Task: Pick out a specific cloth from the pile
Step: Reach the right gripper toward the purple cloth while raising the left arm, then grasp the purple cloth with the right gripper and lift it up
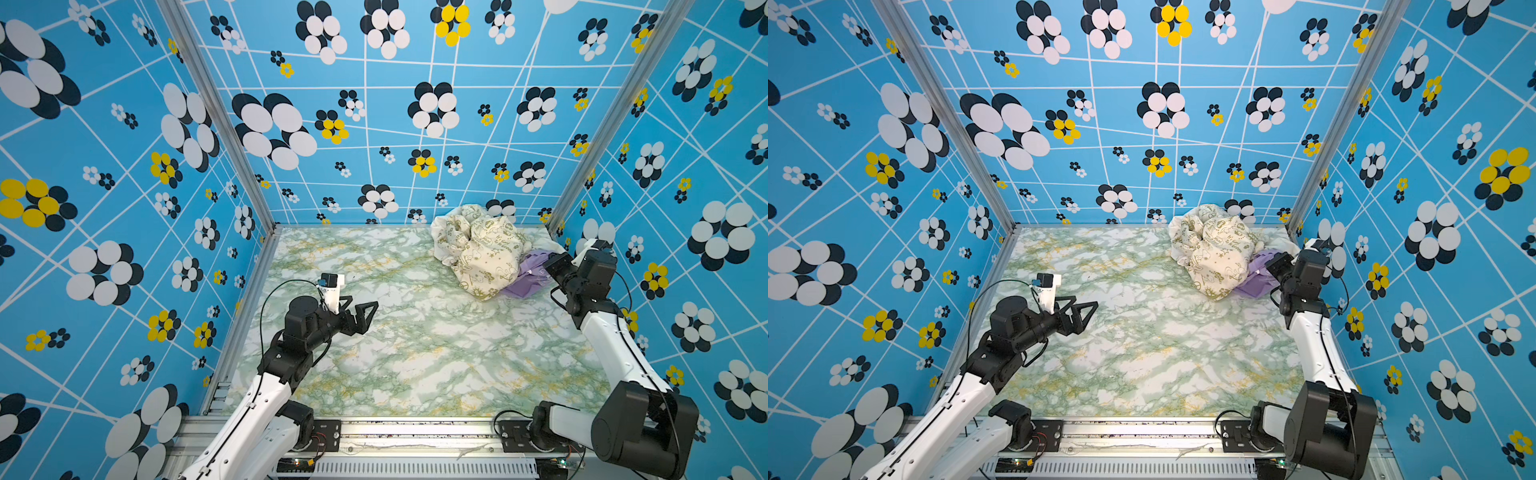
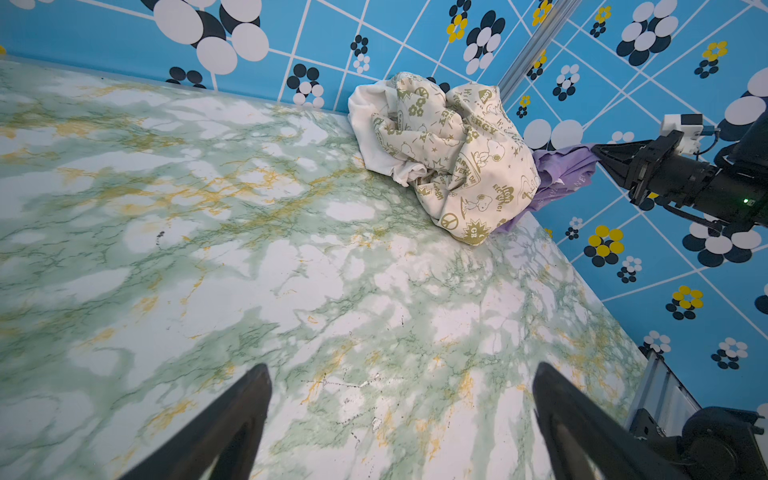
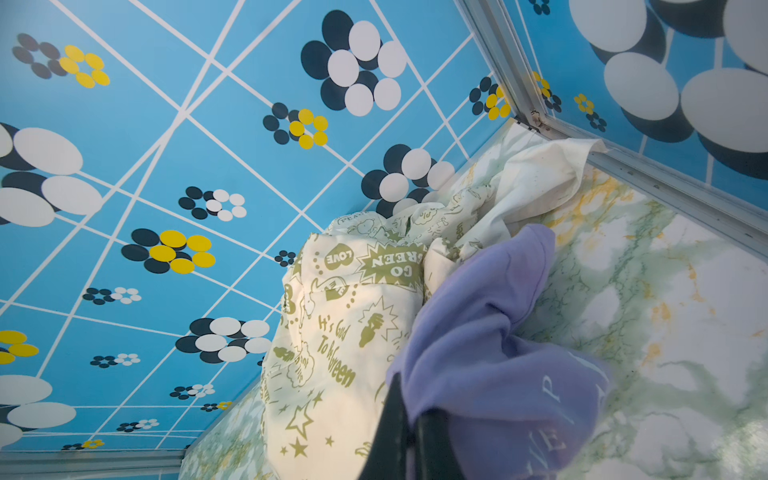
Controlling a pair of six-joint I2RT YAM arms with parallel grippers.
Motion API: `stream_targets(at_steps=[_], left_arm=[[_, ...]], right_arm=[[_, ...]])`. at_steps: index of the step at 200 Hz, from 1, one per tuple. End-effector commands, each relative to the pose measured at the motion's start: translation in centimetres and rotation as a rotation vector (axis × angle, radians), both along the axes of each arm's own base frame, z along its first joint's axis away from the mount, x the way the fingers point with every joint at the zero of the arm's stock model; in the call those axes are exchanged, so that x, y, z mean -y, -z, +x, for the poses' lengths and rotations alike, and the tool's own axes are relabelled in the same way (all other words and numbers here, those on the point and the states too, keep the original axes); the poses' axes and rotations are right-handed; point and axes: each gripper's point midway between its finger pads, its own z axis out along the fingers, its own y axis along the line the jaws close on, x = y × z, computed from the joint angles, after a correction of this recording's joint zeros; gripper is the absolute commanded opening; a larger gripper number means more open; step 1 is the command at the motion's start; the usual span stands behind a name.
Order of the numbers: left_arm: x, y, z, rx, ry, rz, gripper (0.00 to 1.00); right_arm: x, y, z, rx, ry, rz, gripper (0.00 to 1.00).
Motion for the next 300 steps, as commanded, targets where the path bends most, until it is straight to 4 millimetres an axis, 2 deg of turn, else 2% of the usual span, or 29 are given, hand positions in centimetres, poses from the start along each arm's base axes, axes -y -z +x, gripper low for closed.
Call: stream_targets(at_steps=[1, 84, 205, 236, 300], left_arm=[[0.4, -1.6, -0.1, 0.048, 0.018, -0.015, 0.99], [0.3, -1.4, -0.1, 0.044, 0.012, -0.013, 0.99], [0.1, -0.9, -0.1, 0.036, 0.002, -0.011, 0.99], [0.0, -0.7, -0.1, 0.036, -0.005, -0.008, 0.99], [0.0, -0.4, -0.2, 0.033, -0.007, -0.005, 0.99]], right_arm=[[0.1, -6.4, 0.3, 0.176, -0.008, -0.046, 0.0], [1.3, -13.0, -1.2, 0.333, 0.079, -0.133, 0.0], [0.8, -22.9, -3.0, 0.562, 0.082, -0.2, 0.0], [0.4, -25.7, -3.7, 0.623, 0.075, -0.218, 0.0], [-1.6, -30.4, -4.5, 0.73, 0.031, -0.273, 0.0]])
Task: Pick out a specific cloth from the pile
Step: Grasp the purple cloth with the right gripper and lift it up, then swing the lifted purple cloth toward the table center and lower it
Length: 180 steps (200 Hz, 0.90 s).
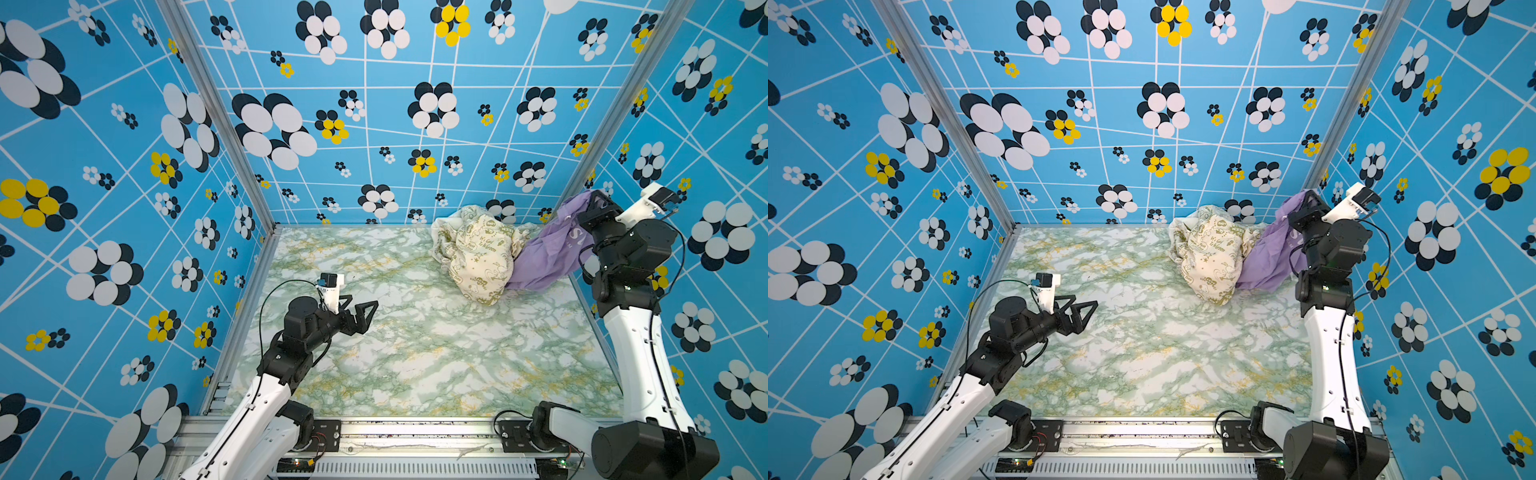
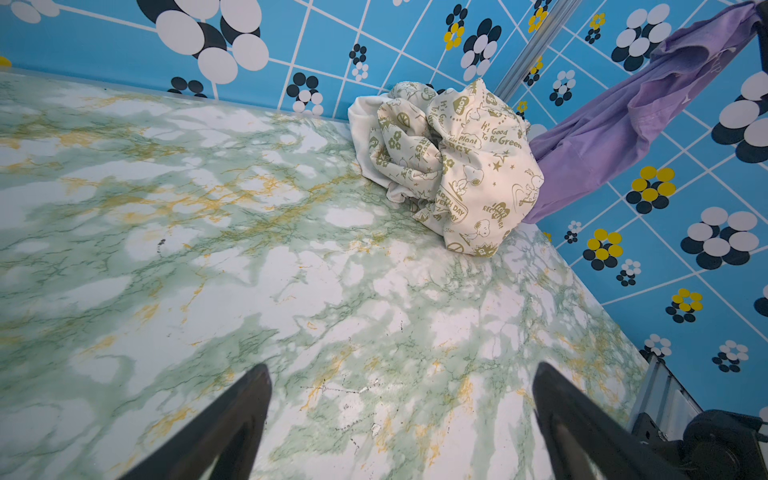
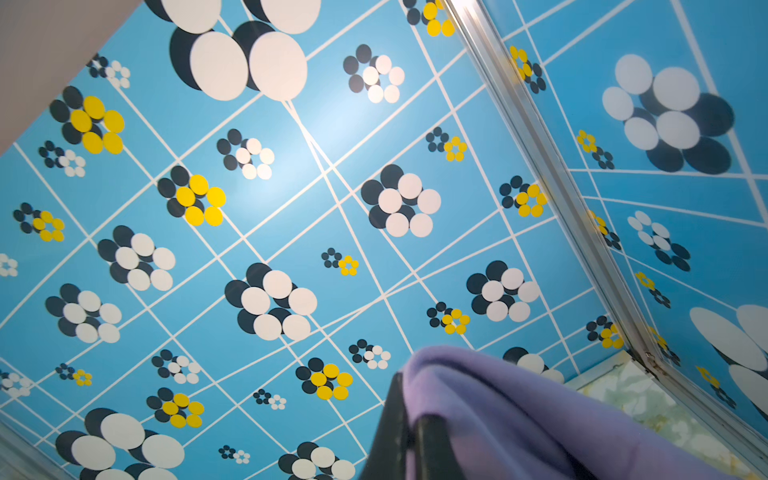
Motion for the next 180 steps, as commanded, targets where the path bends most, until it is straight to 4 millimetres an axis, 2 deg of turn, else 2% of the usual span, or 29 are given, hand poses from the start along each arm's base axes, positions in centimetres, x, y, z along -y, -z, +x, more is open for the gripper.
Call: stream_targets(at_steps=[1, 19, 33, 48, 65, 84, 103, 107, 133, 180], left_arm=[[-0.1, 0.0, -0.1, 0.015, -0.004, -0.002, 0.99], [-0.1, 0.0, -0.2, 0.015, -0.006, -0.002, 0.99], [-0.1, 0.1, -0.2, 0.013, -0.004, -0.001, 0.99], [-0.1, 0.1, -0.2, 0.014, -0.002, -0.001, 0.99], [-0.1, 0.2, -0.3, 0.009, -0.004, -0.001, 0.99], [-0.1, 0.2, -0.3, 0.01, -0.003, -0.002, 0.99], [-0.1, 0.3, -0.3, 0.009, -0.002, 0.0, 0.99], [-0.1, 0.3, -0.3, 0.009, -0.004, 0.001, 0.99], [-0.1, 0.2, -0.2, 0.009, -0.002, -0.002, 0.99], [0.0, 0.3, -0.1, 0.008, -0.005, -0.005, 0.99]], right_arm=[[-1.2, -7.1, -2.8, 0.208, 0.005, -0.086, 0.0], [-2.6, -7.9, -2.6, 0.217, -0.025, -0.125, 0.0], [-4.6, -8.1, -2.1, 0.203, -0.071, -0.186, 0.0], [-6.6, -7.5, -1.5, 0.17, -0.122, -0.244, 0.0], [-8.7, -6.3, -0.8, 0.127, -0.174, -0.296, 0.0], [-11.6, -3.9, 0.0, 0.054, -0.239, -0.39, 0.0], [-14.4, -0.5, 0.9, -0.036, -0.314, -0.469, 0.0], [-16.1, 0.3, 0.8, -0.046, -0.359, -0.484, 0.0], [-21.2, 6.1, 0.8, -0.164, -0.511, -0.586, 0.0], [-29.4, 18.4, -1.4, -0.398, -0.794, -0.715, 0.0]])
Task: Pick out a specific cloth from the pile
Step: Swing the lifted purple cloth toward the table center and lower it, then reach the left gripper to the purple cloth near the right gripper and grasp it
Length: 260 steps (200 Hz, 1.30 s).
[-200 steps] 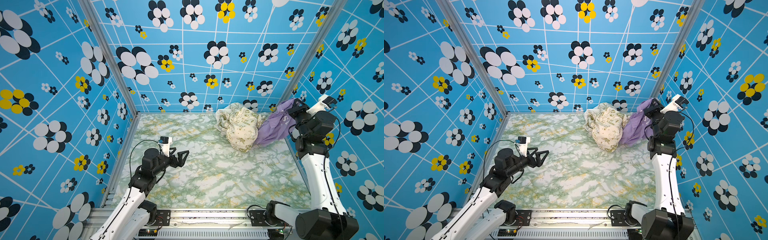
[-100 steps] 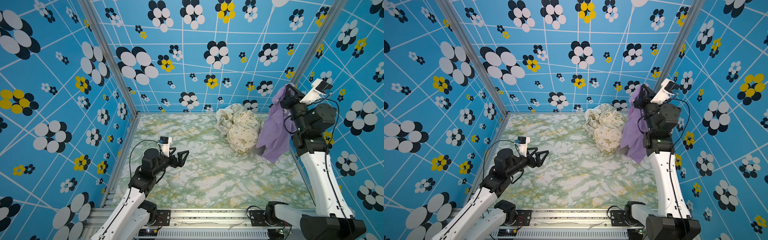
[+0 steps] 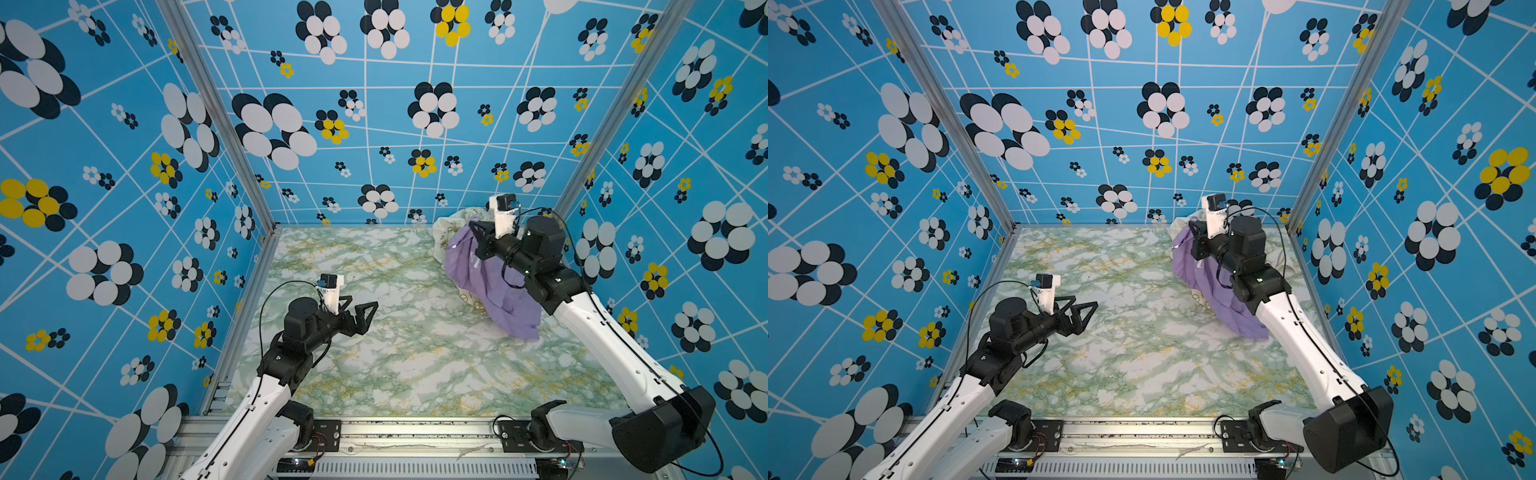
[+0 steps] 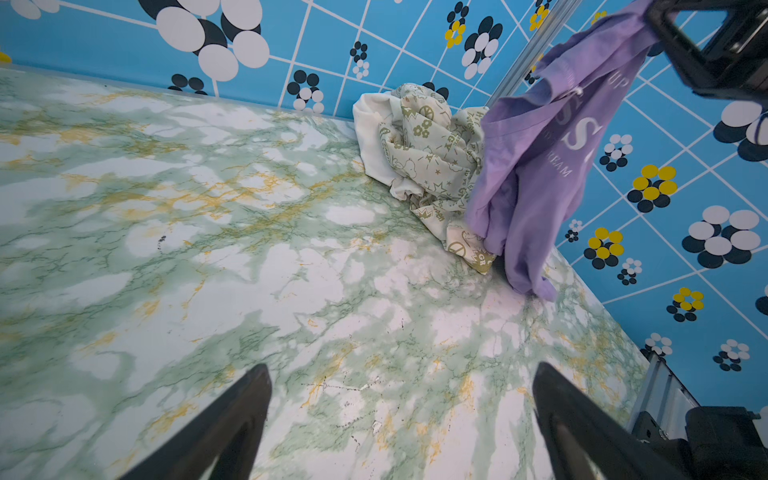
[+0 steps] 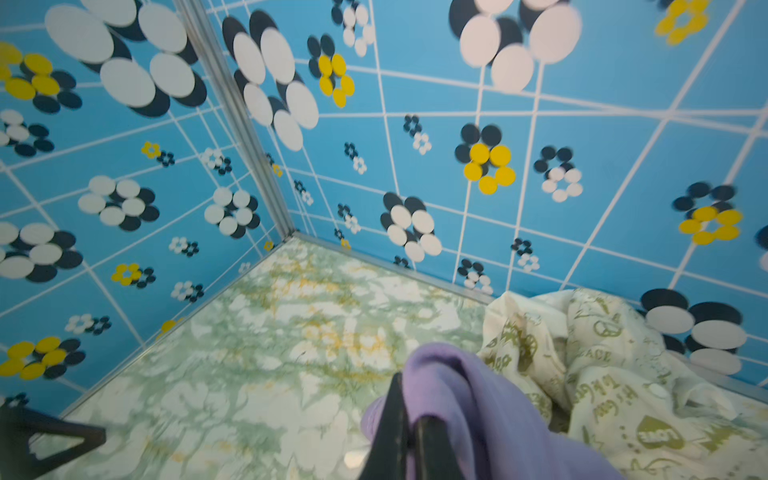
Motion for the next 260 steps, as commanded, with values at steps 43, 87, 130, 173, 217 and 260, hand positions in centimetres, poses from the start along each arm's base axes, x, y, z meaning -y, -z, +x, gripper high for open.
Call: stream_targets(at_steps=[43, 87, 130, 173, 217, 260], left_arm=[[0.1, 0.1, 0.0, 0.006, -0.002, -0.011, 0.99], [0.3, 0.6, 0.0, -0.009, 0.006, -0.008, 0.99], [1.7, 1.1, 0.0, -0.011, 0.048, 0.034, 0.99], [5.1, 1.9, -0.7, 0.007, 0.165, 0.171, 0.99], [10.2, 3.4, -1.2, 0.05, 0.348, 0.362, 0.99], [14.8, 5.8, -0.8, 0.058, 0.49, 0.505, 0.99]], right_arm=[[-5.5, 13.4, -4.0, -0.287, -0.224, -0.222, 0.49], [-2.7, 12.6, -4.2, -0.262, -0.1, -0.262, 0.85], [1.1, 11.3, -4.6, -0.246, 0.043, -0.222, 0.94], [5.4, 11.3, -5.0, -0.281, 0.191, -0.157, 0.96], [8.2, 12.0, -5.2, -0.304, 0.296, -0.144, 0.99], [9.6, 13.6, -5.2, -0.346, 0.352, -0.13, 0.99]])
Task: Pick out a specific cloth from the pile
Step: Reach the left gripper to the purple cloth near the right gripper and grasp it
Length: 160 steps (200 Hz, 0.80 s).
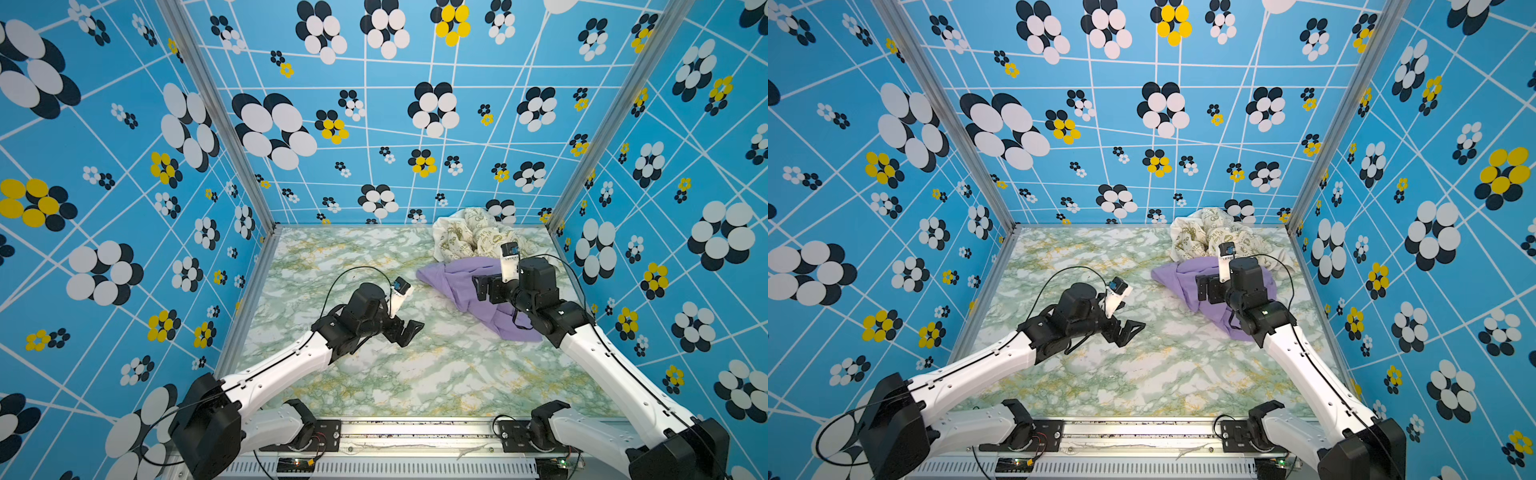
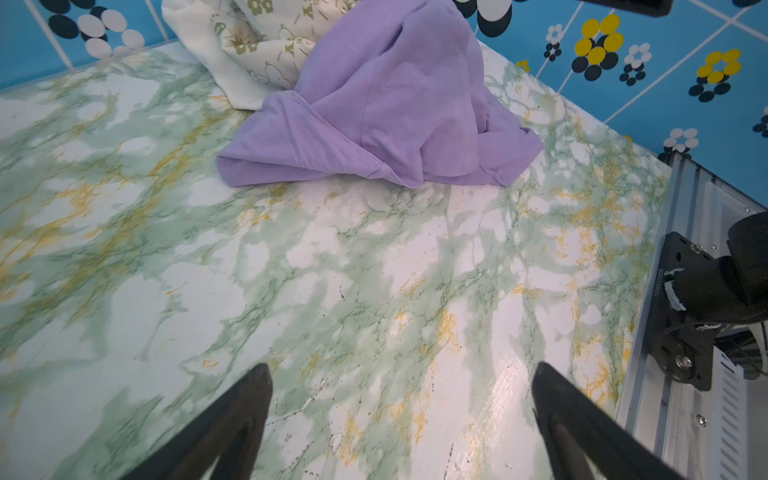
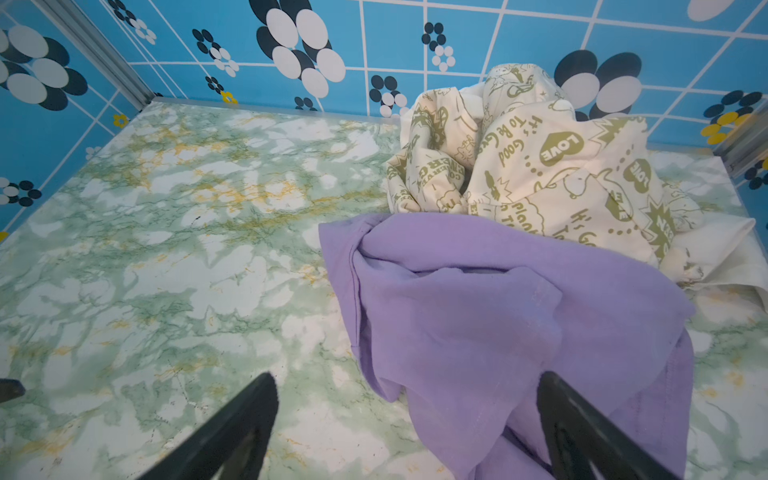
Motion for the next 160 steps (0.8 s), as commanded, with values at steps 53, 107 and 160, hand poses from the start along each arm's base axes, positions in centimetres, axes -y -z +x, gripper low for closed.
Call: stream_targets(at_steps=[53, 107, 160], left_arm=[[5.8, 4.4, 1.5, 0.031, 0.154, 0.204, 0.97], [9.0, 7.5, 2.7, 0.013, 0.184, 0.243, 0.95], [10.2, 10.9, 4.2, -0.024, 0.16, 0.304, 0.86]], right_arm=[[2.8, 2.0, -0.1, -0.03, 0.122, 0.012, 0.99], [3.5, 2.3, -0.1, -0.017, 0.143, 0.02, 0.99], [3.7, 2.0, -0.3, -0.001, 0.147, 0.021, 0.99]])
